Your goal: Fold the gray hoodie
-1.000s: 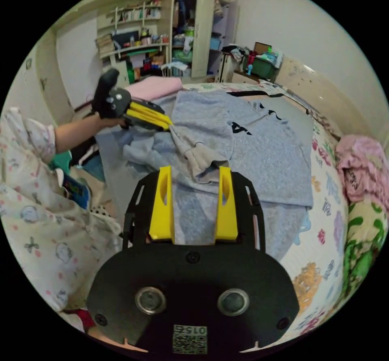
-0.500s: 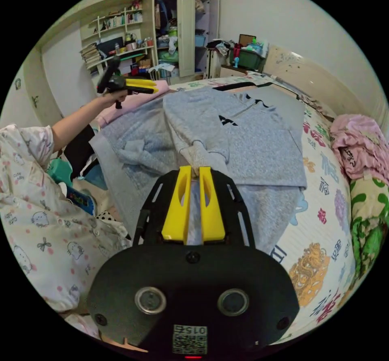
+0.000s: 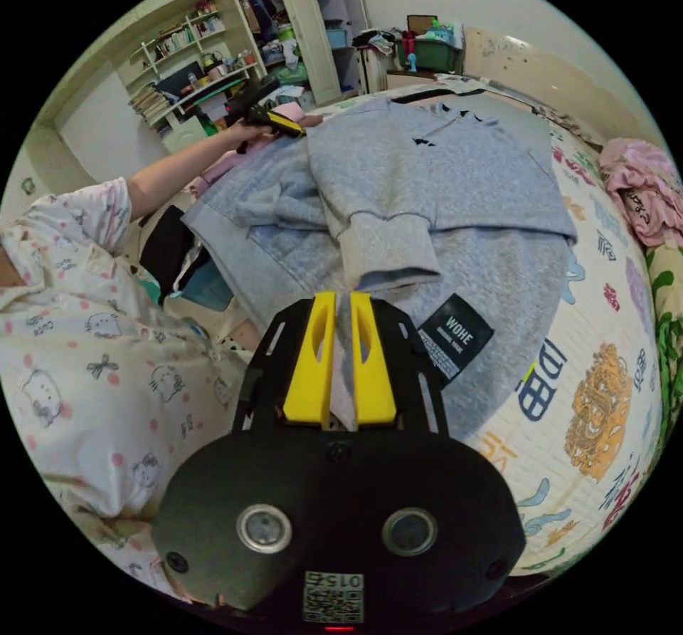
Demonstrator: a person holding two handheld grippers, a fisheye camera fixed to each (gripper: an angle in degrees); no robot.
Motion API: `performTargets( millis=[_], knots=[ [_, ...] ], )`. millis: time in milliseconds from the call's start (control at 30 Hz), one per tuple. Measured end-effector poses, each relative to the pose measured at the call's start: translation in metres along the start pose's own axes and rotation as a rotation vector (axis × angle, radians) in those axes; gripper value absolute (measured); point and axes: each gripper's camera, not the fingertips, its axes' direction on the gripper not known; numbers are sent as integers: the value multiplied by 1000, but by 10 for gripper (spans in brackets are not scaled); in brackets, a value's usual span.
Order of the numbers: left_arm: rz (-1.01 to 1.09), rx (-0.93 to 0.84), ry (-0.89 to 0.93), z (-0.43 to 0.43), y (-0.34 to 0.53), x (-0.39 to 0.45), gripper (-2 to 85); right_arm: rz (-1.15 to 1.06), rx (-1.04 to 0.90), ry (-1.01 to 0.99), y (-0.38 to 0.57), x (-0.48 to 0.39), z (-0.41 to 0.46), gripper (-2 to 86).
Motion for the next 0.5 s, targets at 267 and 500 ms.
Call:
performTargets(
  millis=[267, 500],
  knots=[
    [-26, 5, 42, 20, 6, -4, 7, 9, 214, 146, -47, -11, -28, 70],
    [-18, 8, 20, 39, 16, 3, 7, -48, 28, 262, -74, -24, 42, 129]
  ],
)
